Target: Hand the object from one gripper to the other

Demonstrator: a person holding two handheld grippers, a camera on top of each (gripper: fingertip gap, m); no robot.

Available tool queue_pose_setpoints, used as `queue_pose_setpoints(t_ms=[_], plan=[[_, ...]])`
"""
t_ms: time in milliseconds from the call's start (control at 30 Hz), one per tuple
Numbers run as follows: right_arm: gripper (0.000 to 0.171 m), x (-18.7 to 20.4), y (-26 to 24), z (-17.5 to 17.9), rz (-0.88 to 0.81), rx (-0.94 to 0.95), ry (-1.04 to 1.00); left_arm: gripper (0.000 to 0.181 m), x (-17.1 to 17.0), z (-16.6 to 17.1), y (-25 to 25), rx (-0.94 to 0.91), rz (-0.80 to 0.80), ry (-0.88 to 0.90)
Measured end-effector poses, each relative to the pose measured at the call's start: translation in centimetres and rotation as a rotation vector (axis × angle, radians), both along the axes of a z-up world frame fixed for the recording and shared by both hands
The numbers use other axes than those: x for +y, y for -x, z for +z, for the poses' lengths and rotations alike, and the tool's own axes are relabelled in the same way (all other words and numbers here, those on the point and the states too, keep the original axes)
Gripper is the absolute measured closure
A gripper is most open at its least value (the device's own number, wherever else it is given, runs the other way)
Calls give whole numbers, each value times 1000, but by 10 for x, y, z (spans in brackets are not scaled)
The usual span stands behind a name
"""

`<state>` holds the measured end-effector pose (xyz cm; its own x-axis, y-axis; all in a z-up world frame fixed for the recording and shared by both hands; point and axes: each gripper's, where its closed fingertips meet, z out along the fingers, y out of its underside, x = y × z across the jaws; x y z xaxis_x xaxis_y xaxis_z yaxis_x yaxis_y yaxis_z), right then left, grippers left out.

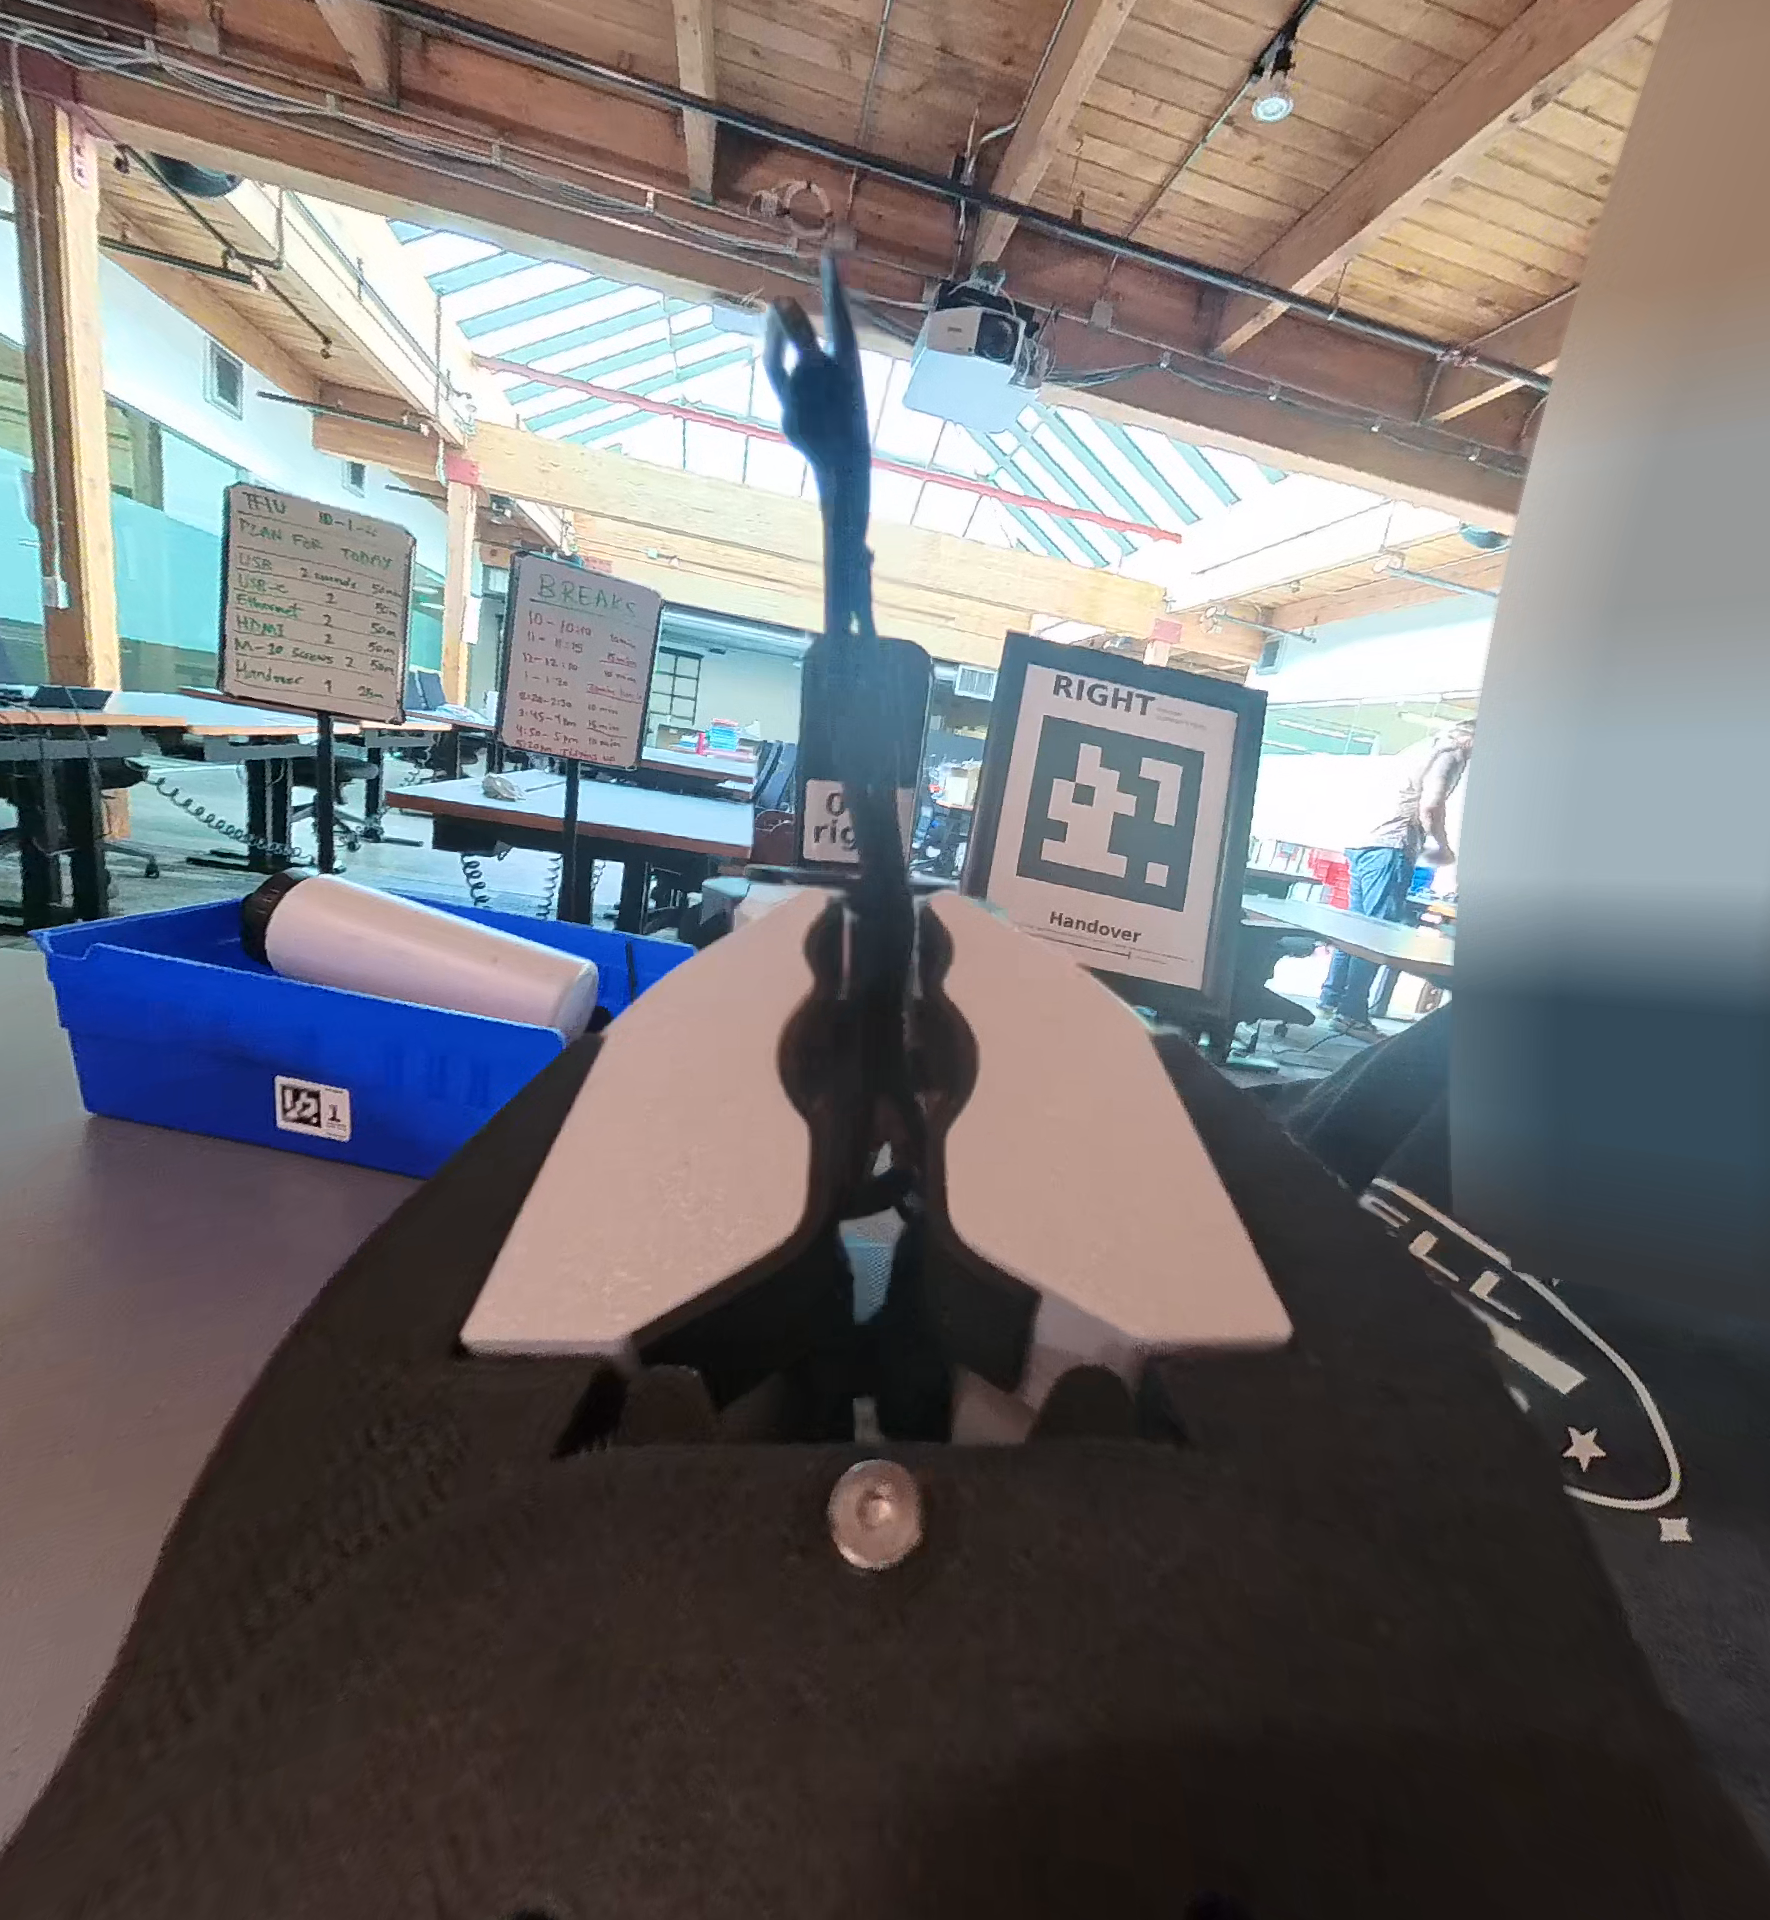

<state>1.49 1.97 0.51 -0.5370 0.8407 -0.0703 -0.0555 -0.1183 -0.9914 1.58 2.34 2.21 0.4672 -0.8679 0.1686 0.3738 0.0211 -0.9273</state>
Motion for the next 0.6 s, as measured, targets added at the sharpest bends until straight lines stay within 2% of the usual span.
queue_pose_setpoints(t_ms=[33, 233, 333, 433, 533, 600], plan=[[165, 1, -1, 2, -4, 9, 7, 165, 1, -2, 0, 17, 9, 4], [166, 9, -6, 12, -48, 44, 34, 162, 6, -19, -9, 142, 25, 34], [165, 9, -6, 13, -48, 47, 46, 175, 6, -22, -14, 172, 24, 25], [164, 8, -6, 15, -39, 56, 58, 176, 6, -19, -11, 155, 28, 17], [145, 6, -4, 9, -24, 23, 52, 176, 2, -8, -5, 77, 20, -8], [140, 2, -2, 2, 7, -9, 35, 176, 1, -3, 0, 45, 20, -12]])
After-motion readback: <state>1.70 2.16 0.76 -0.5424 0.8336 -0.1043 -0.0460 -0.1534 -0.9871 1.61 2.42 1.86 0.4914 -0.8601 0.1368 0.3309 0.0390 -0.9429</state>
